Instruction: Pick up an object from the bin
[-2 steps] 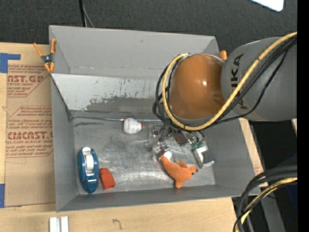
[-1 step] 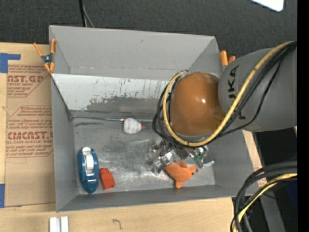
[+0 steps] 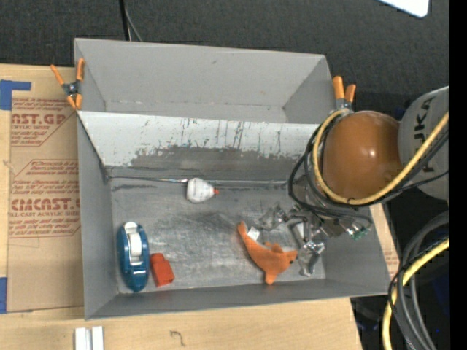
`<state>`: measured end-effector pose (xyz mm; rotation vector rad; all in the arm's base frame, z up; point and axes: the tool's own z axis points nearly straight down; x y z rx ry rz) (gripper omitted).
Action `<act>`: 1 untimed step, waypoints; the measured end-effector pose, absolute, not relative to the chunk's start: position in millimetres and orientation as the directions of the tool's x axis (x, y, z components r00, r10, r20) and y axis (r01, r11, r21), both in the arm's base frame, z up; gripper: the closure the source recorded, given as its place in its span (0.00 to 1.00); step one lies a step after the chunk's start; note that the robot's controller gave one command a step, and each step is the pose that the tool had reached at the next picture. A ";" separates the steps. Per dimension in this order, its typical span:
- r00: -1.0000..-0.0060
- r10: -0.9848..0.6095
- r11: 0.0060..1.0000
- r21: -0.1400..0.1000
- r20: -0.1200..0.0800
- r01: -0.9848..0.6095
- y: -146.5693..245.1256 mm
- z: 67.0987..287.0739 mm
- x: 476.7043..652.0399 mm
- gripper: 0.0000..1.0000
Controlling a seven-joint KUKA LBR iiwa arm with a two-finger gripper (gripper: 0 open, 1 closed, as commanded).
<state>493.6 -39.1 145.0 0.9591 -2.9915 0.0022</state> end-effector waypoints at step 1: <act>-0.811 -0.585 0.811 0.001 -0.001 -0.585 -36.2 145.1 493.7 0.00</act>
Offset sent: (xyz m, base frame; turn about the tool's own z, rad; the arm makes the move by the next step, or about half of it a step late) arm 0.0167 -0.0098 -0.0743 -0.3420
